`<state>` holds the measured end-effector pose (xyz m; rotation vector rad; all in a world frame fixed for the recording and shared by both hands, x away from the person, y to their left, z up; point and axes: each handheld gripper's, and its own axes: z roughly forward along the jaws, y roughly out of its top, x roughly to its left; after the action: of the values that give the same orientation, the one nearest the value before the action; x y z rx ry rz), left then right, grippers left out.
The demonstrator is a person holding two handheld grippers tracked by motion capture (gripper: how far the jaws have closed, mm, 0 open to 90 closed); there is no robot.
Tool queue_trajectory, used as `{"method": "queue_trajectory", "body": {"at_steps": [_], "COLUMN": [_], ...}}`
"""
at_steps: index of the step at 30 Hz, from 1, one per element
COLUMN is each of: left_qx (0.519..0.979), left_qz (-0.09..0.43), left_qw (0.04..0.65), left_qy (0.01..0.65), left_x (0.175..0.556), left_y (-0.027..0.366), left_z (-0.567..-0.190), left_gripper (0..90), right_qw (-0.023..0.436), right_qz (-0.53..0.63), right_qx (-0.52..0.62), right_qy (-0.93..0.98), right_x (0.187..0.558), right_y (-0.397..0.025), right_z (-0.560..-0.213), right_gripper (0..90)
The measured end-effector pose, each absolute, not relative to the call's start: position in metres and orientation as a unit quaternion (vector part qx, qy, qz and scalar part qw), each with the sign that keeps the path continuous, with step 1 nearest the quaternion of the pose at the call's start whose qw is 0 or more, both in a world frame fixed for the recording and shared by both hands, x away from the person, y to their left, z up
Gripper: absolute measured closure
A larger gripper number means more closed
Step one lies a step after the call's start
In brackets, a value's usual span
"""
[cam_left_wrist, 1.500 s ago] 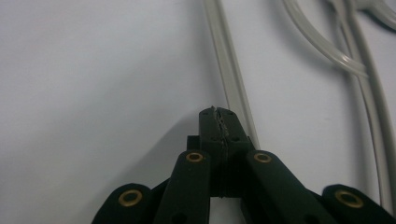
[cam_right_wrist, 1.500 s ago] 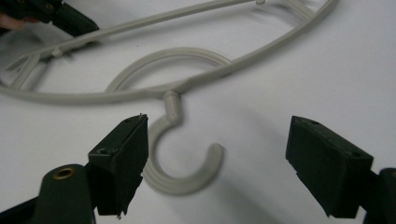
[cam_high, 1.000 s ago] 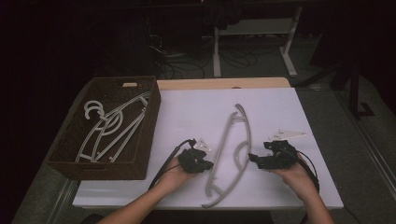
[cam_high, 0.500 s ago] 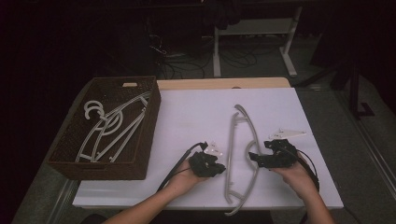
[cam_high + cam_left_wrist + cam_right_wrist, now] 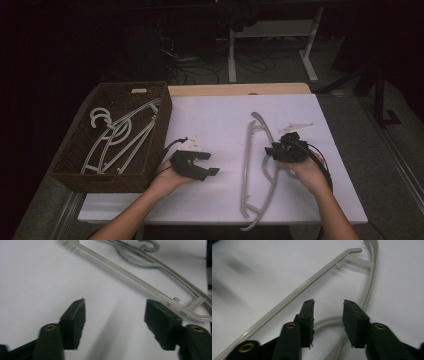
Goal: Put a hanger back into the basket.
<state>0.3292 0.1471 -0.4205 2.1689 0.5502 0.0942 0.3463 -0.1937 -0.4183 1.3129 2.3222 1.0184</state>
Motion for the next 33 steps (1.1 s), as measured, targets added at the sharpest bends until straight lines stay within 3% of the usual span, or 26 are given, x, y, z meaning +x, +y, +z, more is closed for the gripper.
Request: {"method": "queue_trajectory", "body": {"at_steps": [7,13,24,33], "left_qx": [0.868,0.866,0.864,0.863], "left_qz": [0.037,0.044,0.048,0.049], "left_qw": [0.439,0.437,0.441,0.443], "left_qy": [0.229,0.240,0.239,0.237], "left_x": [0.328,0.330,0.329,0.329], "left_y": [0.158,0.162,0.162,0.163], "left_z": [-0.423,-0.425,-0.425,-0.423], "left_gripper": [13.9,2.1,0.0,0.0], "right_qw": [0.149,0.138,0.118,0.097], "right_qz": [0.324,0.283,0.254,0.268], "right_qx": [0.477,0.489,0.491,0.437], "right_qy": [0.803,0.813,0.825,0.853], "right_x": [0.395,0.437,0.464,0.487], "right_y": [-0.178,-0.161,-0.143,-0.074], "right_z": [-0.425,-0.435,-0.445,-0.445], "right_gripper": [88.7,88.9,89.0,89.0]}}
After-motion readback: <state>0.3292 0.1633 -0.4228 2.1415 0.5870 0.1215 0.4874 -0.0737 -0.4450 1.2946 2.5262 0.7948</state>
